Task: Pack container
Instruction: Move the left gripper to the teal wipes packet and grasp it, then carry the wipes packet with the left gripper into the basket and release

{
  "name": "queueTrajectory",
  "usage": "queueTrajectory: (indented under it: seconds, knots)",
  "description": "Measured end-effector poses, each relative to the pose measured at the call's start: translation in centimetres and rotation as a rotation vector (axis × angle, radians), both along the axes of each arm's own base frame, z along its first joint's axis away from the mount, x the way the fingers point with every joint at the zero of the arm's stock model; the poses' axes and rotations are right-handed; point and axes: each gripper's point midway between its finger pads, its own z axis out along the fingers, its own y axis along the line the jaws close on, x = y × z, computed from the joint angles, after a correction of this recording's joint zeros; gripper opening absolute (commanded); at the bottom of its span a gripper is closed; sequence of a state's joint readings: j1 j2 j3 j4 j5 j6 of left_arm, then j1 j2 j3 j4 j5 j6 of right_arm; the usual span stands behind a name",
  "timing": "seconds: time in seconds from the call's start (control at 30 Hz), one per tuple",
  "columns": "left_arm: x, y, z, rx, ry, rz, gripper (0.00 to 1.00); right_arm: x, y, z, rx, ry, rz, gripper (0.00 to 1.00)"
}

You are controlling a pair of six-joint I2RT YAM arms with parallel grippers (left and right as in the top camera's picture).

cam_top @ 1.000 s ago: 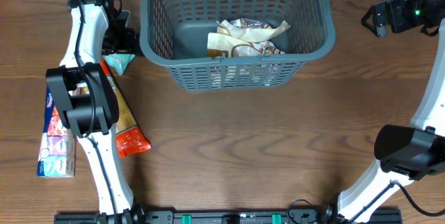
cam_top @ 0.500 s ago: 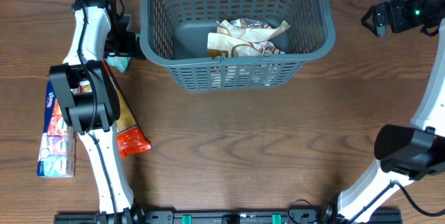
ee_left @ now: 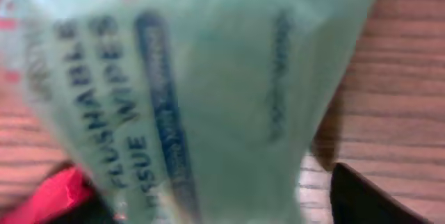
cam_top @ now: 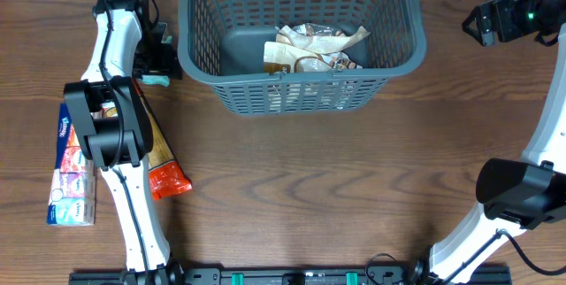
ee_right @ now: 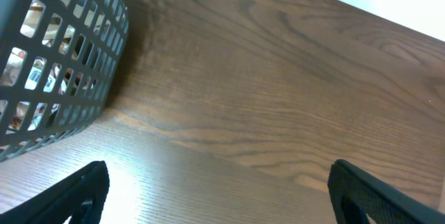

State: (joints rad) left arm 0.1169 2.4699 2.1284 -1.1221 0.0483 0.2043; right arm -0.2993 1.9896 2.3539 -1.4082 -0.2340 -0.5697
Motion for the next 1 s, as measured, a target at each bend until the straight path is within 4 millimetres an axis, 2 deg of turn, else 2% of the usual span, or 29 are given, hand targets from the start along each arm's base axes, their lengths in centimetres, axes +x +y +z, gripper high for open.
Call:
queueTrajectory:
  seconds: [0.1,0.17,0.5,0.63,0.7,0.77,0.87,1.0]
  knots:
    - [-0.2,0.0,0.0,-0.002,0.006,0.004,0.21,0.0,0.0,0.0,-0.002,-0.001,0.002,0.74]
    - [-0.3,-0.1,0.0,-0.001,0.012,0.003,0.08,0.0,0.0,0.0,-0.002,0.0,0.003,0.73]
    - [-2.7,-0.3,0.2,-0.008,0.108,0.047,0.06,0.0,0.0,0.0,-0.001,0.0,0.002,0.74]
    - [-3.1,-0.3,1.9,-0.007,0.103,0.078,0.06,0.0,0.0,0.0,-0.001,0.0,0.002,0.74]
    - [-2.8,-0.3,4.0,-0.003,0.055,0.093,0.06,0.0,0.0,0.0,-0.001,0.001,0.002,0.74]
    - [-2.3,-0.3,7.7,0.003,-0.03,0.108,0.06,0.0,0.0,0.0,0.0,0.002,0.002,0.73]
    - [-2.4,-0.3,14.9,0.01,-0.196,0.129,0.06,-0.1,0.0,-0.1,0.0,0.005,0.002,0.73]
    - [-4.0,-0.5,24.8,0.019,-0.438,0.139,0.06,-0.1,0.0,-0.1,0.0,0.005,0.002,0.74]
